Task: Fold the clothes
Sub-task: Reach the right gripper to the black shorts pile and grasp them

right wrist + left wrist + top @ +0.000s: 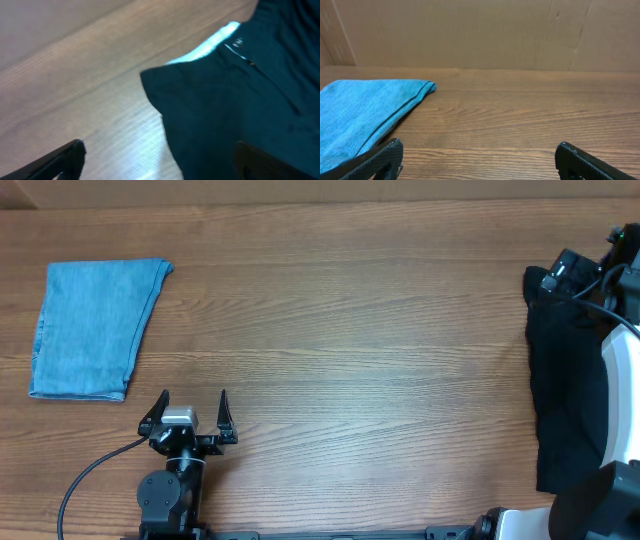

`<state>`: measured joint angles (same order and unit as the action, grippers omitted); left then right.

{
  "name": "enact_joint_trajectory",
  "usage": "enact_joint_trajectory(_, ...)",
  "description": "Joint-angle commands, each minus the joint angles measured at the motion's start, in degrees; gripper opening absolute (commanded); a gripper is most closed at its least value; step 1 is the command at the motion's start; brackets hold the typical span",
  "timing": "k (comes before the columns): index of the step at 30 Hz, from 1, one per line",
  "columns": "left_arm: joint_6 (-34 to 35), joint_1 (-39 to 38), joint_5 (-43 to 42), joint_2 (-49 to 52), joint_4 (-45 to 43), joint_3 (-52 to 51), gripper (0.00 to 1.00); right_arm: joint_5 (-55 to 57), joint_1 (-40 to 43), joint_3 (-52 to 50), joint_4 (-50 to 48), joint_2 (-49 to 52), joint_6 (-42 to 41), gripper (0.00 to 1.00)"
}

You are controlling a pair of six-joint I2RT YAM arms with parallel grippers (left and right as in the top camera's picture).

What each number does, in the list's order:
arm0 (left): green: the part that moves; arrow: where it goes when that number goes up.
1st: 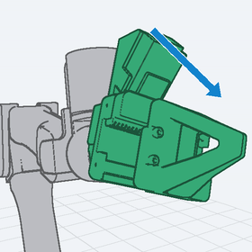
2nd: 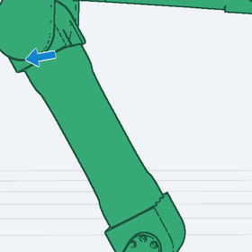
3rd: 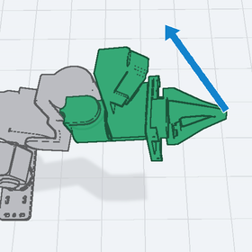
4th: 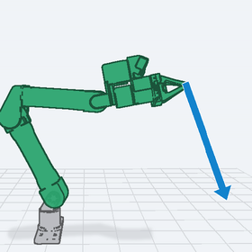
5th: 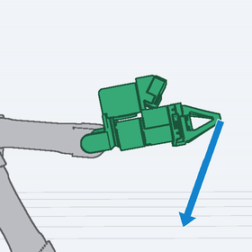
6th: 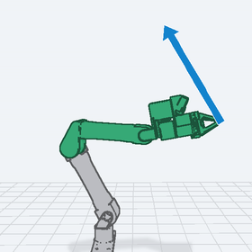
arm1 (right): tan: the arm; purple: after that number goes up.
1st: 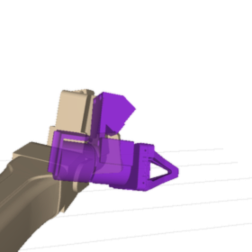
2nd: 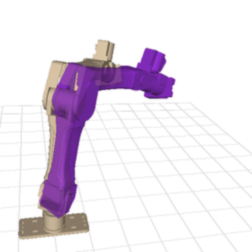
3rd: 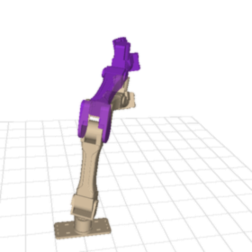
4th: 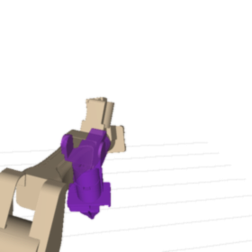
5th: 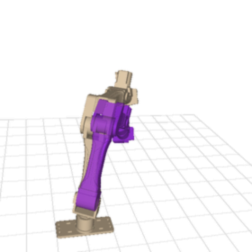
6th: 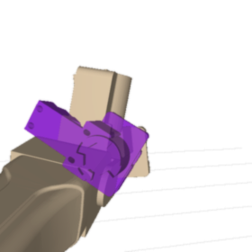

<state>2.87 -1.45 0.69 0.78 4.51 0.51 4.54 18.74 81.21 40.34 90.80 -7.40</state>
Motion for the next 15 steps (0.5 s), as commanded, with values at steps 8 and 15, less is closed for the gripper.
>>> enact_joint_trajectory(8,0.6,0.3,0.3,-0.4,-0.1,-0.2,1.0,-1.2,0.1,1.4,-9.2,6.4,8.7,0.86)
enact_joint_trajectory(15,0.5,0.3,0.3,-0.4,-0.1,-0.2,1.0,4.5,-0.1,1.4,-22.8,19.3,12.4,0.87)
